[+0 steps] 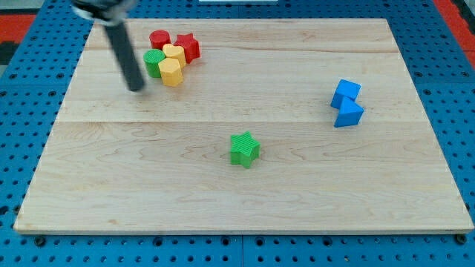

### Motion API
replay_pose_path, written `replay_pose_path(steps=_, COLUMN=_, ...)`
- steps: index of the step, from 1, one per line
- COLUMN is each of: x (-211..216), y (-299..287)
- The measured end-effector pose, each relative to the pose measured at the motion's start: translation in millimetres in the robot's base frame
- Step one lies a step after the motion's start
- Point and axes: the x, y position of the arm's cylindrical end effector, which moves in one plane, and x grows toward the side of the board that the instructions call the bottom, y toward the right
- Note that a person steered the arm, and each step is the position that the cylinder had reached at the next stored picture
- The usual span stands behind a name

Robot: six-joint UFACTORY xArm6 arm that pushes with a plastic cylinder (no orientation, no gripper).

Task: Move the green star to the top left of the green circle

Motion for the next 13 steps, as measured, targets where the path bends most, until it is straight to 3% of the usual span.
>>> replay_pose_path(steps=1, x=8, y=146)
replay_pose_path(steps=2, x=57, y=210)
replay_pose_path(steps=3, x=102, y=223)
replay_pose_path(steps=4, x=119, y=136)
replay_pose_path(steps=6, x=114, y=-44)
replay_pose_path(steps=7, x=75, y=-8)
replay_pose_path(steps=8, x=31, y=-11)
replay_pose_path(steps=10, x=78, y=-51)
replay_pose_path(steps=11, x=27, y=-150)
replay_pose_path(steps=13, x=4, y=-155)
